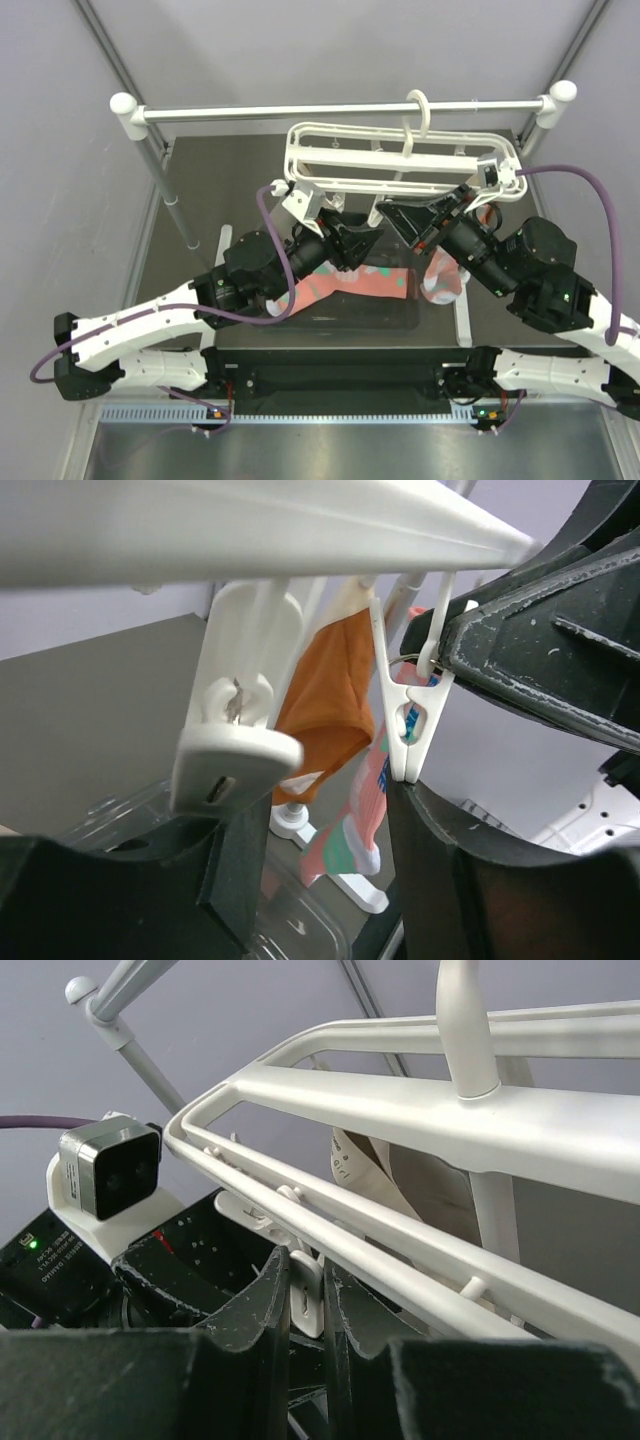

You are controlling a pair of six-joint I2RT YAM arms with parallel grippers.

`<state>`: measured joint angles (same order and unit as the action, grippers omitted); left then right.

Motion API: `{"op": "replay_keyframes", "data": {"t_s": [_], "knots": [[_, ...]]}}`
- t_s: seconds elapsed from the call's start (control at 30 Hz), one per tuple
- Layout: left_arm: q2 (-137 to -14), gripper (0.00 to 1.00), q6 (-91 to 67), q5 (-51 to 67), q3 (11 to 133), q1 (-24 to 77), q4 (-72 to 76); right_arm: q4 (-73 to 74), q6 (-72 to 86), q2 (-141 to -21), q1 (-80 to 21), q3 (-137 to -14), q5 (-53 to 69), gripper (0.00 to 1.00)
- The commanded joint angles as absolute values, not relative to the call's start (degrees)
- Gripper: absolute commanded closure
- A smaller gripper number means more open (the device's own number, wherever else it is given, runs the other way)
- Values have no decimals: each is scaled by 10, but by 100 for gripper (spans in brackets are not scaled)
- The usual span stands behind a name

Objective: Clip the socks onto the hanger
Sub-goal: Open the clamp at the hanger.

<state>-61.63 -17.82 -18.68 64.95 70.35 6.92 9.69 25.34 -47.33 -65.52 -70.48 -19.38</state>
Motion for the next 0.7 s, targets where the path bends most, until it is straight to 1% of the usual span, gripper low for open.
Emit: {"op": "replay_keyframes", "data": {"t_s": [0.0, 0.03, 0.07, 0.23, 0.3, 0.47, 0.6, 0.67], "knots": [[-606, 45, -176, -156, 669, 700, 120, 103, 256, -468, -658, -702, -185, 100], [-606, 44, -176, -155, 670, 700, 117, 103, 255, -468, -659, -703, -183, 100], [-606, 39, -176, -152, 668, 701, 118, 105, 255, -469, -659, -705, -181, 100], [-612, 37, -173, -130, 684, 701, 99, 112, 254, -468, -658, -708, -185, 100], [-612, 34, -171, -132, 684, 701, 91, 114, 252, -467, -659, -710, -184, 100], [-612, 32, -161, -146, 668, 700, 148, 110, 258, -461, -659, -700, -178, 100], [-636, 37, -158, -145, 698, 697, 131, 114, 259, -456, -658, -700, -177, 100], [-642, 45, -159, -145, 702, 695, 134, 117, 262, -453, -659, -698, -177, 100]]}}
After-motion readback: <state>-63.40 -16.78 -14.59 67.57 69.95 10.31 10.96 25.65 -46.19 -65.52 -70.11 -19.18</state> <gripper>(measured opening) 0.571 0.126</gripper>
